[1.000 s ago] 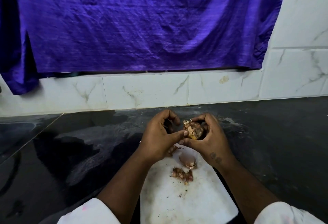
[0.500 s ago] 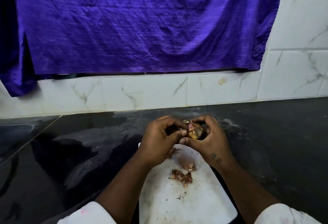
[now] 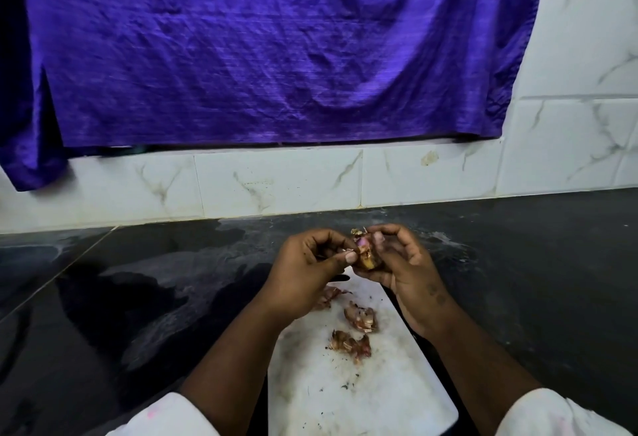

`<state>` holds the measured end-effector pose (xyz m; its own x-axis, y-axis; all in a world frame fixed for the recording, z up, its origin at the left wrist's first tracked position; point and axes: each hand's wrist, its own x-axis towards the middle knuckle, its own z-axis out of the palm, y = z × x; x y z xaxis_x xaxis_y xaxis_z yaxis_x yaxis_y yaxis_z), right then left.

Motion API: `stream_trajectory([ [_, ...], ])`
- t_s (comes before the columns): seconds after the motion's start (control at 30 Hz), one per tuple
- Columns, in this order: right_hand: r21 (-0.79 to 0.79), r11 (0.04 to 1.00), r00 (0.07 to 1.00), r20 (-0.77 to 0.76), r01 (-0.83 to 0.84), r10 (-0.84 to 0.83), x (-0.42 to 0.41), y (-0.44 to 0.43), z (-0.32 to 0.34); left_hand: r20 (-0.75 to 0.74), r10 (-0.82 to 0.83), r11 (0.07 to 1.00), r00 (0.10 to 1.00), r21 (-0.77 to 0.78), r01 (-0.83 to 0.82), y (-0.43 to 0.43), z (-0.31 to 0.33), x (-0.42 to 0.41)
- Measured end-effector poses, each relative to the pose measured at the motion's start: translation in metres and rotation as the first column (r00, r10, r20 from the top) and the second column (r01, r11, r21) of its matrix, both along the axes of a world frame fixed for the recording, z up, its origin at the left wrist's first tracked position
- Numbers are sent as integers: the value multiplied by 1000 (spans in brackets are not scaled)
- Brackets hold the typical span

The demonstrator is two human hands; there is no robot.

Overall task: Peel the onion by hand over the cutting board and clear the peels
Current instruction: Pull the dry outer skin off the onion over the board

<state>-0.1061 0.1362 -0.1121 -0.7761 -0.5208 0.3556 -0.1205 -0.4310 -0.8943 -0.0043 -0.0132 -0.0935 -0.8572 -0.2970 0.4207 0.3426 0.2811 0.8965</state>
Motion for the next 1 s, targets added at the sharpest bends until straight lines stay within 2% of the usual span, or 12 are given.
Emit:
stream_trajectory([
  [0.2, -41, 999, 1000, 18, 3, -2, -2, 0, 0, 40, -67, 997, 997, -27, 69, -4, -3, 0],
  [0.33, -57, 998, 998, 55, 16, -13, -3, -2, 1, 82, -72, 989, 994, -119, 82, -7, -1, 1],
  [0.47, -144, 988, 988, 152, 48, -25, -5, 1, 6, 211, -118, 952, 970, -255, 171, -4, -3, 4],
  [0.6, -143, 989, 990, 142, 35, -14, -5, 0, 5, 272, -117, 901, 955, -376, 217, -5, -4, 5],
  [0.83, -130, 989, 986, 160, 71, -49, -9, -1, 4, 354, -147, 867, 924, -403, 293, -6, -2, 10],
  [1.0, -92, 992, 985, 154, 89, -75, -10, -1, 2, 416, -86, 840, 905, -459, 290, -10, -3, 9],
])
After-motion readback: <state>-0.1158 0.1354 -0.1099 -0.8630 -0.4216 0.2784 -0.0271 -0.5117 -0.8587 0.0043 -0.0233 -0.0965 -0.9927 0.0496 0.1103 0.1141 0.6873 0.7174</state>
